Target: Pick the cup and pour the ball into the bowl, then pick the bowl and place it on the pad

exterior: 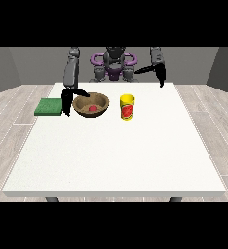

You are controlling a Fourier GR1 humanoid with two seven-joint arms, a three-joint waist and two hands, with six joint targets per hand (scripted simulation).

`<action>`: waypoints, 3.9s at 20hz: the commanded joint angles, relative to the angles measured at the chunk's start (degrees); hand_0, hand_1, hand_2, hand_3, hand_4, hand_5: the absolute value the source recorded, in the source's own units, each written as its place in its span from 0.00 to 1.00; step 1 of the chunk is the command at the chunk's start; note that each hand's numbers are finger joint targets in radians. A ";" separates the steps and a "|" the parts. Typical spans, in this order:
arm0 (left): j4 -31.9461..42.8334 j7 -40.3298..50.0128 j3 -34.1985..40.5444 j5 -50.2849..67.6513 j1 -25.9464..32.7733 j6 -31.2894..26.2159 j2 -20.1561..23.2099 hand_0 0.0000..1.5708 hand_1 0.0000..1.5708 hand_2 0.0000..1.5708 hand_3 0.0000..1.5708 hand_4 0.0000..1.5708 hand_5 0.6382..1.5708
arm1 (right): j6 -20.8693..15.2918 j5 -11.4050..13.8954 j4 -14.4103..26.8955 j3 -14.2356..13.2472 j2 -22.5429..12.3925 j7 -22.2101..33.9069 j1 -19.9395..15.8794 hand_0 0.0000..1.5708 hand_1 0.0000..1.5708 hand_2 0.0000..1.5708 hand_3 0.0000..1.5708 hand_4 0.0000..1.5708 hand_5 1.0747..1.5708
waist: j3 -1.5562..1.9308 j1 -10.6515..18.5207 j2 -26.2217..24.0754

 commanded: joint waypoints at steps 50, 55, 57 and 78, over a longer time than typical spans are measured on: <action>15.04 -9.59 29.88 21.99 4.97 -24.92 27.43 0.00 0.00 0.00 0.00 0.81 1.00 | -12.42 12.54 -3.05 3.76 -21.66 27.93 0.74 1.00 1.00 1.00 0.00 0.52 1.00 | -0.05 -4.00 -4.60; 20.45 -10.78 33.66 25.11 2.87 -30.49 33.26 0.00 0.00 0.00 0.00 0.77 0.99 | -13.31 10.84 -1.75 1.22 -21.70 25.09 -1.44 1.00 1.00 1.00 0.00 0.49 0.99 | -0.01 -3.67 0.34; 20.63 -9.52 33.38 25.37 3.82 -30.69 32.95 0.00 0.00 0.00 0.00 0.76 0.98 | -13.30 11.38 -0.50 1.56 -20.86 22.58 0.61 1.00 1.00 1.00 0.00 0.48 0.99 | 0.00 -4.39 -1.50; 11.97 0.83 21.83 21.05 4.66 -23.09 21.46 0.00 0.00 0.00 0.00 0.57 0.99 | -7.66 11.66 3.85 3.66 -23.39 34.79 -9.41 0.00 0.00 0.00 0.00 0.26 0.62 | -0.08 -4.79 -16.78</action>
